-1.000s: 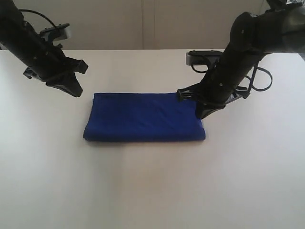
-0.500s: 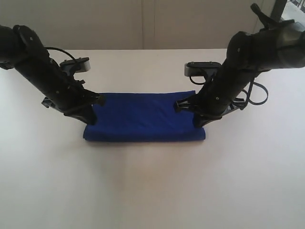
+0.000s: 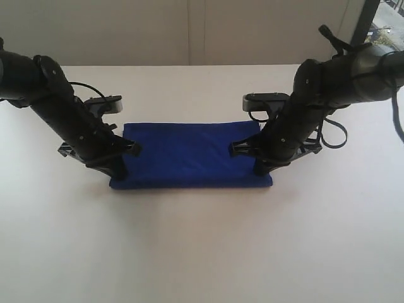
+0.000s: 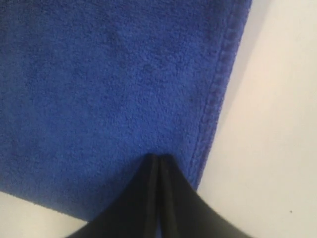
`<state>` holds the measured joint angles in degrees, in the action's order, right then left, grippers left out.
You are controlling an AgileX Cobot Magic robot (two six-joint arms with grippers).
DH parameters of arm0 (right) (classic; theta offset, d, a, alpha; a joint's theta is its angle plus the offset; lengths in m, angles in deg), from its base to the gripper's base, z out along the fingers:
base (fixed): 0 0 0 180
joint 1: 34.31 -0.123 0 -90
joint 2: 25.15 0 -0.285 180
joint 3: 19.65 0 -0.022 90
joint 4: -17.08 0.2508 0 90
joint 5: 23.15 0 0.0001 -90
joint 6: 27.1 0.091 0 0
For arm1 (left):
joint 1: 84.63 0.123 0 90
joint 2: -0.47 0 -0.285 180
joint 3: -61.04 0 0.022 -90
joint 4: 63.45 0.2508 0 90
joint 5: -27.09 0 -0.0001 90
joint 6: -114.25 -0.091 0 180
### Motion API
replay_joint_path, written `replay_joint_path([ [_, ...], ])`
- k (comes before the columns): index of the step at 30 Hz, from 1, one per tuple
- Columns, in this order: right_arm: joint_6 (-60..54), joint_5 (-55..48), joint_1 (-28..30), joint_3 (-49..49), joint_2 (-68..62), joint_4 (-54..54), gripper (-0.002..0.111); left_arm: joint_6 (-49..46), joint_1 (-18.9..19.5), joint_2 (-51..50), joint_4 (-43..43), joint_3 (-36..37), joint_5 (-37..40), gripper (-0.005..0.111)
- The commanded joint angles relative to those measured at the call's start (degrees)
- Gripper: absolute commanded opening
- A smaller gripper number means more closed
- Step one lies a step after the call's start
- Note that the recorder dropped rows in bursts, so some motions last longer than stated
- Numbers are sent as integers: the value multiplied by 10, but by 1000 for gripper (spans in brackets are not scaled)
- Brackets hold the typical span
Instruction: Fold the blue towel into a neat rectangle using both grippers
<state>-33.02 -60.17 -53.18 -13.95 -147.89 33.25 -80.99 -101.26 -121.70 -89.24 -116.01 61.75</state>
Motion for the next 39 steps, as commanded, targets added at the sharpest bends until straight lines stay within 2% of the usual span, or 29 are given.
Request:
replay_joint_path([
  [1,-2,9,0,2,36,-6,0,-28,-1,30,6,-11,14,0],
  [9,14,-21,22,2,140,-7,0,4,7,126,31,-38,66,0],
  [13,14,-80,46,6,177,-21,0,91,35,154,98,-37,166,0],
  [16,17,-90,47,41,241,-45,0,101,46,201,114,-16,219,0],
  [20,41,-89,47,74,324,-56,0,125,46,277,119,0,215,0],
  [24,75,-92,47,94,418,-106,0,163,46,357,160,12,202,0],
  [30,92,-59,46,141,568,-132,0,171,45,496,163,58,129,0],
  [39,81,28,46,266,730,-132,0,152,45,655,163,201,15,0],
])
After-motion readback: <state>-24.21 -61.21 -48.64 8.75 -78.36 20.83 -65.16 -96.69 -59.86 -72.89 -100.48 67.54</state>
